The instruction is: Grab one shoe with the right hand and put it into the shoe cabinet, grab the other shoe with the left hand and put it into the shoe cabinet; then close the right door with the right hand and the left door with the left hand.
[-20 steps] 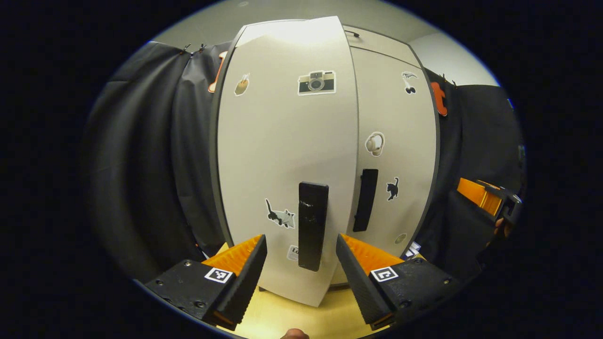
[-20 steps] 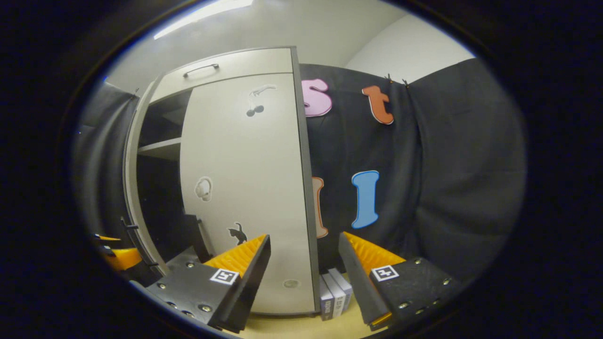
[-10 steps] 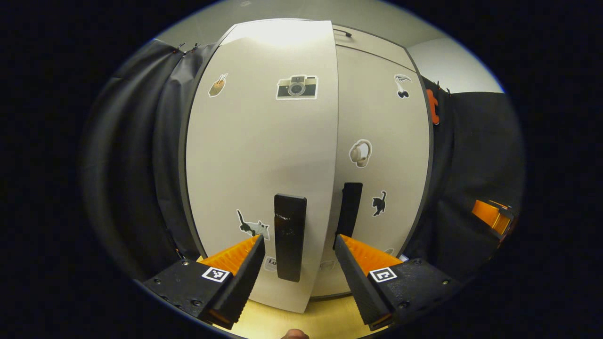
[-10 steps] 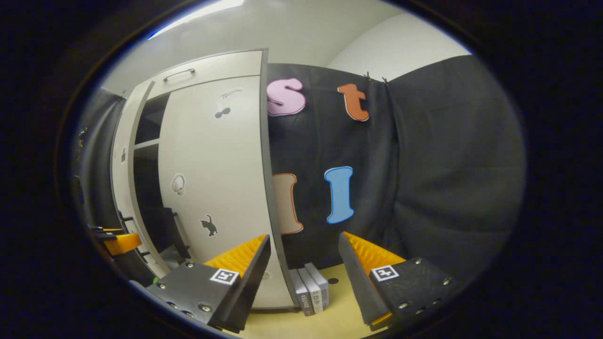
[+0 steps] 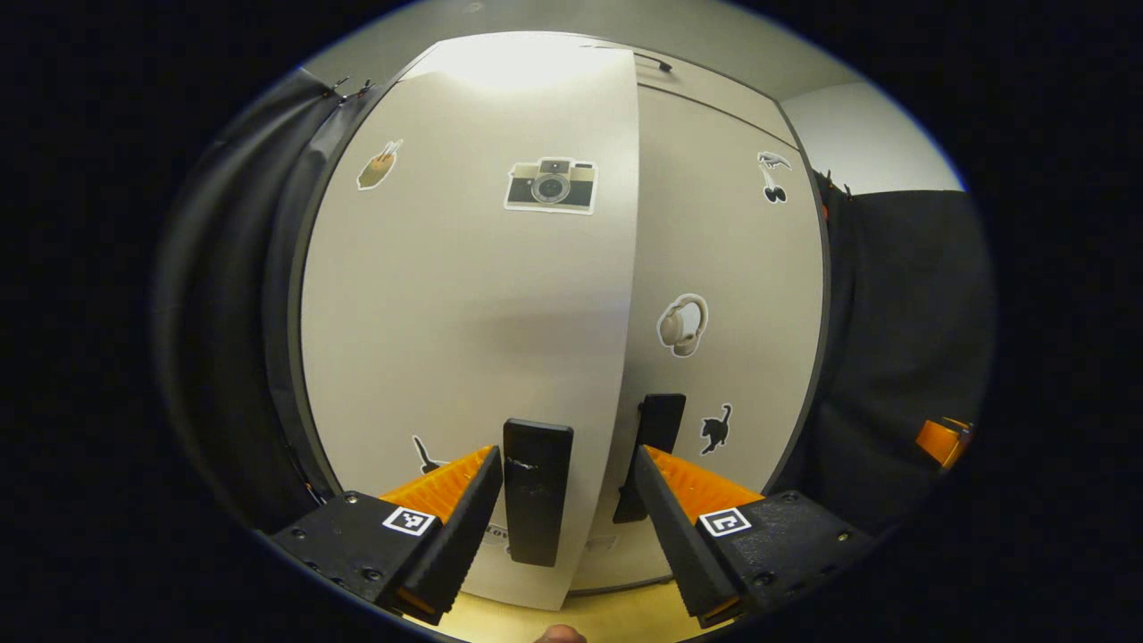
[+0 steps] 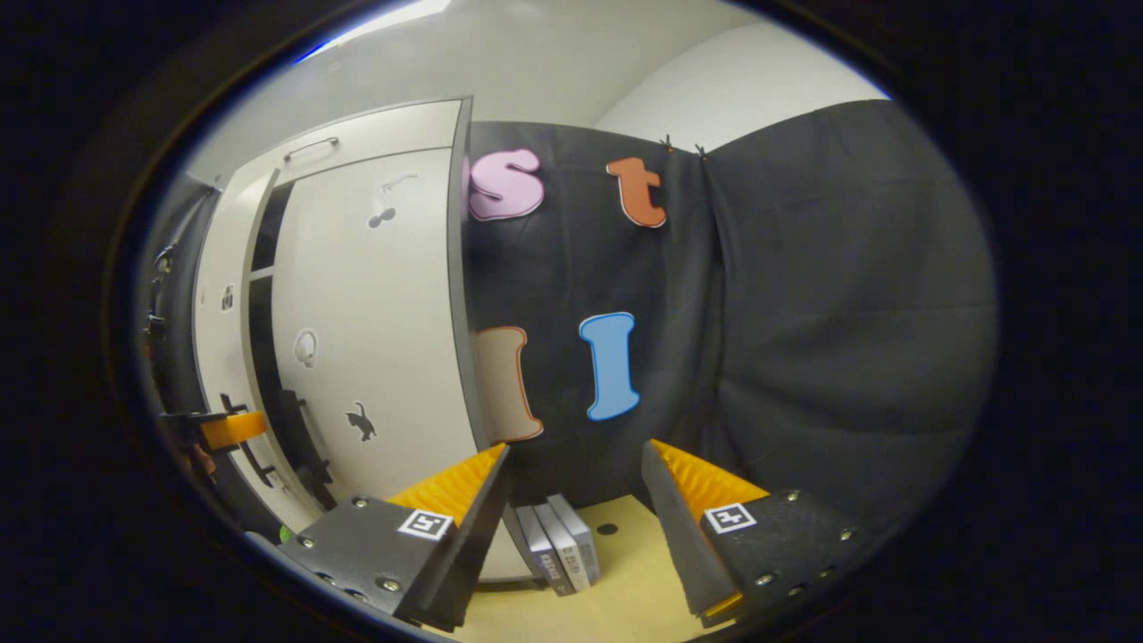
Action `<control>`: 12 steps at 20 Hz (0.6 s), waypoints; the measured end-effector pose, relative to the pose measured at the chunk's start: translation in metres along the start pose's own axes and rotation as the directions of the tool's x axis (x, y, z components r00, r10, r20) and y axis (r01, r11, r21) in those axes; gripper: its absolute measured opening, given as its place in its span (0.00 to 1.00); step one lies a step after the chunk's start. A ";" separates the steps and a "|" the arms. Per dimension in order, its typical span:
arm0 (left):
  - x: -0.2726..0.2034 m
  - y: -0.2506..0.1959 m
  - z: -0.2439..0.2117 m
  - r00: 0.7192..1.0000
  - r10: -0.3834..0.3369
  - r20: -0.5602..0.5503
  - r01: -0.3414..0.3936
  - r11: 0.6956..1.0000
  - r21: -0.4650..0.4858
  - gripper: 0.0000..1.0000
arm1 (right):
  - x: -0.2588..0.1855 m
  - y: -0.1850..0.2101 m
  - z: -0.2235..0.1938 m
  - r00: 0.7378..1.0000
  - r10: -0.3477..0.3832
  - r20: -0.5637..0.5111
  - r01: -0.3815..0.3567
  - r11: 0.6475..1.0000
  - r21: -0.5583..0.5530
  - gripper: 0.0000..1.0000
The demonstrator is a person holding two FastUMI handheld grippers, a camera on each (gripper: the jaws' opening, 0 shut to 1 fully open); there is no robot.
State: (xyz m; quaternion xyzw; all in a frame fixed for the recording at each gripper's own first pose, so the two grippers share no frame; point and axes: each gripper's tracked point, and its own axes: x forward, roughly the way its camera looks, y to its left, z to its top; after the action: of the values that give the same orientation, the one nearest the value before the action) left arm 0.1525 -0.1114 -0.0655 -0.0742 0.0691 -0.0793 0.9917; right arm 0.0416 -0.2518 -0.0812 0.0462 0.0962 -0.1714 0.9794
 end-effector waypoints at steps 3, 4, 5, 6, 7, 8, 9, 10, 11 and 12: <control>0.014 -0.004 0.000 1.000 -0.012 0.003 0.012 1.000 0.001 0.93 | 0.005 -0.007 -0.002 1.000 -0.020 -0.004 0.020 1.000 0.005 0.87; 0.015 -0.005 -0.001 1.000 -0.010 0.000 0.010 1.000 0.003 0.93 | 0.006 -0.008 -0.003 1.000 -0.024 -0.006 0.024 1.000 0.009 0.87; 0.016 -0.004 -0.001 1.000 -0.007 0.002 0.007 1.000 0.010 0.93 | 0.008 -0.009 -0.004 1.000 -0.027 -0.007 0.027 1.000 0.013 0.87; 0.019 -0.004 -0.001 1.000 -0.007 0.003 0.007 1.000 0.013 0.94 | 0.009 -0.009 -0.004 1.000 -0.029 -0.007 0.030 0.999 0.015 0.87; 0.020 -0.004 -0.001 1.000 -0.007 0.003 0.007 1.000 0.013 0.93 | 0.011 -0.009 -0.003 1.000 -0.030 -0.005 0.030 0.999 0.017 0.87; 0.023 -0.004 -0.002 1.000 -0.011 0.000 0.011 1.000 0.011 0.93 | 0.012 -0.008 -0.003 1.000 -0.029 -0.003 0.029 0.999 0.019 0.87; 0.025 -0.006 -0.001 1.000 -0.027 0.003 0.027 1.000 0.000 0.93 | 0.014 -0.006 -0.003 1.000 -0.026 -0.003 0.026 0.999 0.019 0.87; 0.026 -0.008 -0.001 0.999 -0.037 0.003 0.037 0.999 -0.007 0.94 | 0.015 -0.003 -0.003 1.000 -0.024 -0.002 0.024 1.000 0.018 0.87; 0.026 -0.009 -0.001 0.999 -0.044 0.003 0.044 0.999 -0.010 0.93 | 0.016 0.000 -0.003 1.000 -0.018 -0.002 0.018 1.000 0.017 0.87; 0.026 -0.009 -0.001 0.999 -0.050 0.003 0.050 0.999 -0.008 0.93 | 0.018 0.003 -0.003 1.000 -0.012 0.000 0.012 1.000 0.015 0.87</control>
State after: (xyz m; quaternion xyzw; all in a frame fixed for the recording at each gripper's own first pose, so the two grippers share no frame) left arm 0.1766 -0.1243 -0.0684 -0.0800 0.0662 -0.1039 0.9892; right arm 0.0586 -0.2542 -0.0872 0.0528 0.0953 -0.1781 0.9780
